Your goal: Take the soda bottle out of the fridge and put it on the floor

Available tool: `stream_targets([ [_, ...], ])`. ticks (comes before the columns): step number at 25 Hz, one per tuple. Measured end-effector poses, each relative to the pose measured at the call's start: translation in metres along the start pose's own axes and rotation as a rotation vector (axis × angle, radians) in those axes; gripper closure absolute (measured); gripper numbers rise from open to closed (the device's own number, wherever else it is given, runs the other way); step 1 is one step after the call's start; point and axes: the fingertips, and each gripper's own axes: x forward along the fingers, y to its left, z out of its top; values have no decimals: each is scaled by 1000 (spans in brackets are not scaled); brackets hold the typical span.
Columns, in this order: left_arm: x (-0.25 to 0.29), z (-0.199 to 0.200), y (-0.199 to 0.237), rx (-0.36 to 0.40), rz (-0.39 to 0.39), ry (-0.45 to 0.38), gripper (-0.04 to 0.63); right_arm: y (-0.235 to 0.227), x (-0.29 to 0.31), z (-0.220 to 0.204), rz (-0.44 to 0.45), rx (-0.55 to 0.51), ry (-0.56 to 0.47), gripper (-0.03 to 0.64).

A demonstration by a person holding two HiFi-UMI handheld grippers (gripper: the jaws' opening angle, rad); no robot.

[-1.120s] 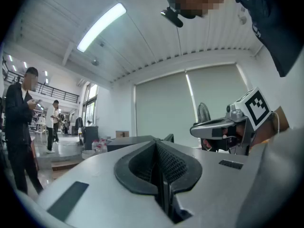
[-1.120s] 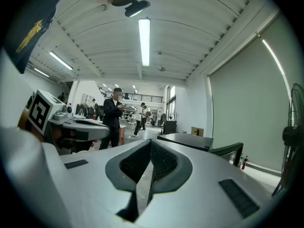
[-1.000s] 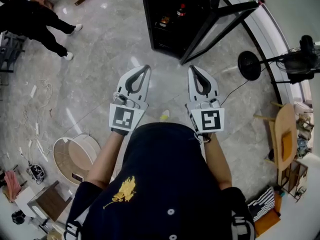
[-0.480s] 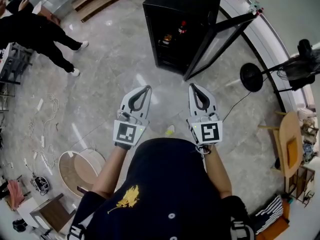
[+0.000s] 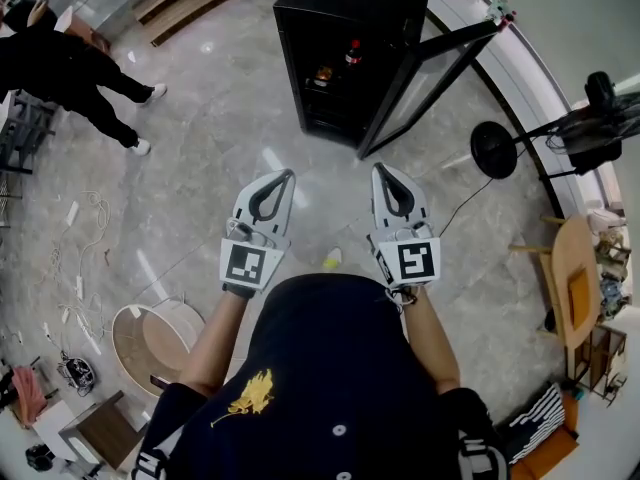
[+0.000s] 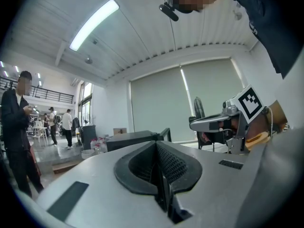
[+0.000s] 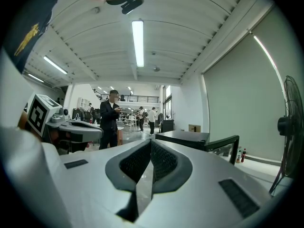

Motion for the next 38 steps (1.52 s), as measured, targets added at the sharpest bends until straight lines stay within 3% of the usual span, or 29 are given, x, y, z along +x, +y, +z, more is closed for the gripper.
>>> stream_targets([
  [9, -6, 7, 5, 6, 35, 57, 577, -14, 1, -6, -11, 46, 11, 618],
  [16, -5, -4, 29, -6, 21, 88, 577, -13, 27, -17, -42, 66, 33, 435],
  [23, 6, -11, 81, -28, -23, 48, 577, 1, 73, -31, -111, 122, 64, 310],
  [28, -6, -16, 140, -51, -49, 3, 577, 25, 115, -39, -182, 79, 85, 307],
  [35, -33, -62, 208, -122, -85, 31, 577, 37, 167, -56, -351, 88, 108, 307],
  [38, -31, -75, 223, -109, -114, 35, 577, 27, 194, -66, -400, 63, 113, 307],
])
